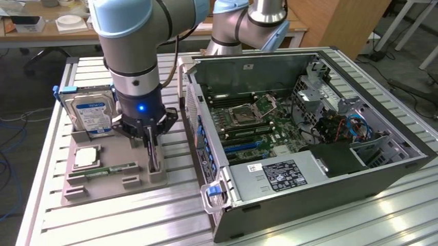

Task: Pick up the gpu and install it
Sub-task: 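Pick up the gpu and move the gpu toward the slot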

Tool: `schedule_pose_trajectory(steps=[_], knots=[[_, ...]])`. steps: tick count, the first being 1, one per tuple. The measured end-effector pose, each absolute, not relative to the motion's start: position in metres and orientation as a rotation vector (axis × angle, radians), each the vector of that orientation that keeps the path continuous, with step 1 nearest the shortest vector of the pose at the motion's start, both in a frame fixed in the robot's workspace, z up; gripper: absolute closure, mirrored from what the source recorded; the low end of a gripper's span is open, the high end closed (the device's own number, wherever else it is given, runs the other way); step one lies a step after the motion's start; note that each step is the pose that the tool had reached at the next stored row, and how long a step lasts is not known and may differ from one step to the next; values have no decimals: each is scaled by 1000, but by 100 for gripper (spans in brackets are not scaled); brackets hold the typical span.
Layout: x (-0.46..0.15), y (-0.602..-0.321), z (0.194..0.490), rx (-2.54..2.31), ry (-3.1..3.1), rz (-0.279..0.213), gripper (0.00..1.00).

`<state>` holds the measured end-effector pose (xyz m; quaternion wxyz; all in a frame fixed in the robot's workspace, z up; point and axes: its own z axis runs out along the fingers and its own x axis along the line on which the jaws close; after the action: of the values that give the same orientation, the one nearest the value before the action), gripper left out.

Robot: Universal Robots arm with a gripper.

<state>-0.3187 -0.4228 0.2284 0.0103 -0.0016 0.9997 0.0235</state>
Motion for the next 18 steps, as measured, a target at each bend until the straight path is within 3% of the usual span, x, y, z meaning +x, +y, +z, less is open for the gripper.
schedule_pose_trajectory(steps=[18], knots=[[-319, -423, 268, -5, 3125, 99, 73]])
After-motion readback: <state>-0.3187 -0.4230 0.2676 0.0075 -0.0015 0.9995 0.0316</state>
